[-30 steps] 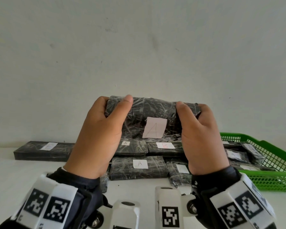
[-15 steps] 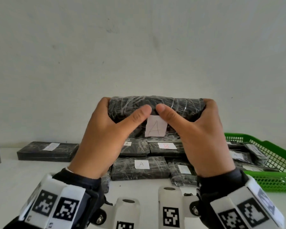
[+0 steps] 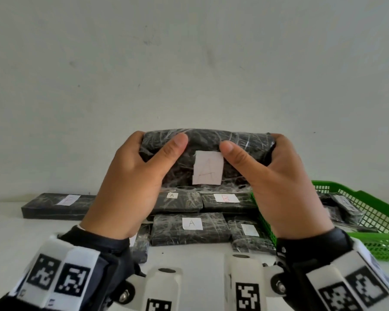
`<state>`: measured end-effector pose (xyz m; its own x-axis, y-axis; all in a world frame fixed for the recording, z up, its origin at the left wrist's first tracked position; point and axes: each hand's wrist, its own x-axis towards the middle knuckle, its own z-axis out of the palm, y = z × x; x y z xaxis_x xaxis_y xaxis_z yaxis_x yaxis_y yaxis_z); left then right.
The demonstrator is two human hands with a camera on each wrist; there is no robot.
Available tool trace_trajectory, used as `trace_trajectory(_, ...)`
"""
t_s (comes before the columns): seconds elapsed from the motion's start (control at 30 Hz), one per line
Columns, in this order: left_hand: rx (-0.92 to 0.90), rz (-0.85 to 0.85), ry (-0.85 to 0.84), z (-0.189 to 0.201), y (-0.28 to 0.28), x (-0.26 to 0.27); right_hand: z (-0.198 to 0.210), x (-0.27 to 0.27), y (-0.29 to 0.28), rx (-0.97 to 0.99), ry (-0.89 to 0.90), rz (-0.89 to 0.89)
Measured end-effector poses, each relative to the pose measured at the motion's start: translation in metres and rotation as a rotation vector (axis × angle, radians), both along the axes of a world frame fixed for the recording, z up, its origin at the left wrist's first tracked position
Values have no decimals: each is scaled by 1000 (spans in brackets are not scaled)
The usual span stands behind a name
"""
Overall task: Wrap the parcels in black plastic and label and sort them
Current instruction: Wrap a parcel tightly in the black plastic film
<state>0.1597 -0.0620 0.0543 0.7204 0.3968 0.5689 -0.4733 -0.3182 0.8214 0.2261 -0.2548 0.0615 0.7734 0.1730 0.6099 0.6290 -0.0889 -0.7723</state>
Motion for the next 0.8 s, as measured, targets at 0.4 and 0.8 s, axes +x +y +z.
trace_trajectory(0.4, -220, -133, 64, -10, 8, 16, -9, 15, -6, 35, 110, 161)
trace_trajectory(0.8, -202, -160, 52, -8, 6, 13, -5, 12, -10, -32, 127, 220)
